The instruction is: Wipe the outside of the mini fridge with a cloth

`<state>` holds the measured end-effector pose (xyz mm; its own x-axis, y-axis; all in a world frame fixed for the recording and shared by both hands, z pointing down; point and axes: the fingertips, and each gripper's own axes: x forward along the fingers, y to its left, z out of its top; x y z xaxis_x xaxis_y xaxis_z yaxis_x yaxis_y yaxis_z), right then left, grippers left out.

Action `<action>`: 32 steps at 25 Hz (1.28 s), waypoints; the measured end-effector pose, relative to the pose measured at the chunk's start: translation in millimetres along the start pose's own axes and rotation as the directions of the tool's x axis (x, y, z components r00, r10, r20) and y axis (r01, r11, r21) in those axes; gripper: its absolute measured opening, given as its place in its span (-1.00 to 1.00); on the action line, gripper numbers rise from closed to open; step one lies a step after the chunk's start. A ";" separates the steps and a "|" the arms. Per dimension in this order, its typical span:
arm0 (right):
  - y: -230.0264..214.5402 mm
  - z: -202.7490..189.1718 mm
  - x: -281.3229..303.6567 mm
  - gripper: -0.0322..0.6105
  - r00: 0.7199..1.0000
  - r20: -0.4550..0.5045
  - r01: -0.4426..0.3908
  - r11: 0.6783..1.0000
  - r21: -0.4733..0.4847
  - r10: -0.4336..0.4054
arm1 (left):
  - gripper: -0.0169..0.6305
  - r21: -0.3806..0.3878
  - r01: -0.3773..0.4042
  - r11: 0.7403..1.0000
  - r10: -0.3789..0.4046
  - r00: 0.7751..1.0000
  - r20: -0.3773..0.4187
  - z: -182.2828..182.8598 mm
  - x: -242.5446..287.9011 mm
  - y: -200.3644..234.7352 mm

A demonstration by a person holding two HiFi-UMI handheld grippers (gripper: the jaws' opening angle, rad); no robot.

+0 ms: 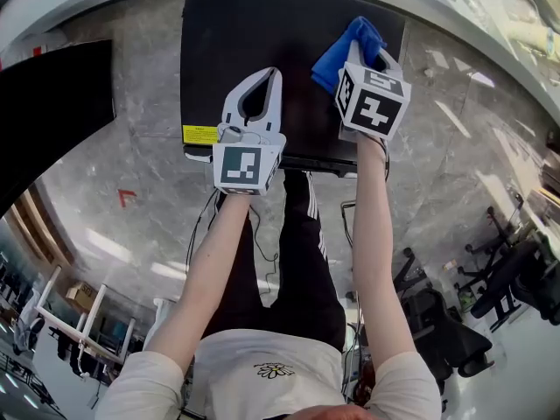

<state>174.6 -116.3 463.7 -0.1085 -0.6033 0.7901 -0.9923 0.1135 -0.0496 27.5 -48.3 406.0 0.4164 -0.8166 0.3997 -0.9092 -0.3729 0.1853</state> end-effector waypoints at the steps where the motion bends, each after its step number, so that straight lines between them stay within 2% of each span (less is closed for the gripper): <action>1: -7.0 -0.9 -1.6 -0.70 1.000 0.000 0.006 1.000 0.005 -0.006 | -0.93 0.002 0.003 1.000 -0.003 1.000 -0.001 0.0 0.9 -4.1; 9: -54.1 -8.1 -11.1 -0.70 0.997 0.015 0.069 0.997 0.020 -0.069 | -0.93 0.008 0.024 1.000 -0.024 0.999 -0.024 -7.9 9.6 -25.4; 16: -85.7 -15.3 -17.6 -0.70 0.994 0.018 0.111 0.991 0.070 -0.112 | -0.93 0.015 0.029 0.999 -0.028 0.999 -0.034 -11.4 11.5 -32.2; 32: -102.0 -14.7 -21.4 -0.70 0.982 0.019 0.184 0.979 0.092 -0.187 | -0.93 0.011 -0.013 1.000 0.013 0.999 -0.034 -17.4 -0.4 -5.8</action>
<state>279.1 -103.4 460.8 0.0775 -0.6288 0.7737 -0.9965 -0.0730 0.0406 32.6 -38.1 420.4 0.4043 -0.8058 0.4327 -0.9143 -0.3675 0.1701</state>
